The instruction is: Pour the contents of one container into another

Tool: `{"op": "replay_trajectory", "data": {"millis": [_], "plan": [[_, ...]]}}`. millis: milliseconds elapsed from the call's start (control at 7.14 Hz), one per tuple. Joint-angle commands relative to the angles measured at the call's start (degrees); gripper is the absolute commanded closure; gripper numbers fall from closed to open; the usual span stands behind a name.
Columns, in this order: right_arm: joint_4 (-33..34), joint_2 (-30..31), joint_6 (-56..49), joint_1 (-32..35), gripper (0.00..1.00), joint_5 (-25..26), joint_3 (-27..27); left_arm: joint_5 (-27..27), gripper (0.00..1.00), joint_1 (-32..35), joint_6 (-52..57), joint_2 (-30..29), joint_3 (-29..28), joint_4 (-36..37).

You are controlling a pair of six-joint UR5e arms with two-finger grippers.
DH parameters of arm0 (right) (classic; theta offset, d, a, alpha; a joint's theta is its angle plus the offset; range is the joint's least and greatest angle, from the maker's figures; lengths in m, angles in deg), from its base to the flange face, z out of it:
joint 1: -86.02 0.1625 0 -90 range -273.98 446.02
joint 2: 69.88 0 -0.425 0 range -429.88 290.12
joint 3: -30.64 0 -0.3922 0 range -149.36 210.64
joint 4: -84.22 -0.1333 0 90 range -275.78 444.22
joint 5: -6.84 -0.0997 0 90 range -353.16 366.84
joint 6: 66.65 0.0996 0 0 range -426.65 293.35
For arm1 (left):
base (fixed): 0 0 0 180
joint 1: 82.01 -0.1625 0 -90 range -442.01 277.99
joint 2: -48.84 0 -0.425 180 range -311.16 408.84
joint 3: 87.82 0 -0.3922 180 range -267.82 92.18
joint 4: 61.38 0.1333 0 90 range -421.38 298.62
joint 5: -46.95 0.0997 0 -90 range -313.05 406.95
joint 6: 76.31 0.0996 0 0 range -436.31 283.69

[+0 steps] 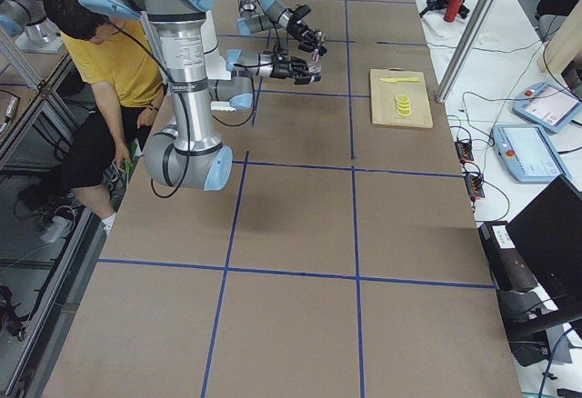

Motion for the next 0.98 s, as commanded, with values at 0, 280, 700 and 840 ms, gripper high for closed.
{"op": "replay_trajectory", "data": {"millis": [0,280,700,840], "plan": [[2.5,-0.8,-3.9,-1.5,1.00,0.1,-2.2,-7.3,1.00,0.6,2.8,-1.2,-2.8,-1.7],[2.6,-0.8,-5.4,-2.4,1.00,0.6,-3.0,-8.8,1.00,0.4,3.2,-1.6,-6.4,-11.4],[3.1,-0.9,-12.2,-4.9,1.00,2.4,-4.9,-16.8,1.00,1.6,10.1,-3.7,-6.8,-13.3],[5.7,-2.4,-12.6,-5.0,1.00,2.5,-5.5,-19.1,1.00,2.2,10.5,-3.8,-6.8,-13.3]]}}
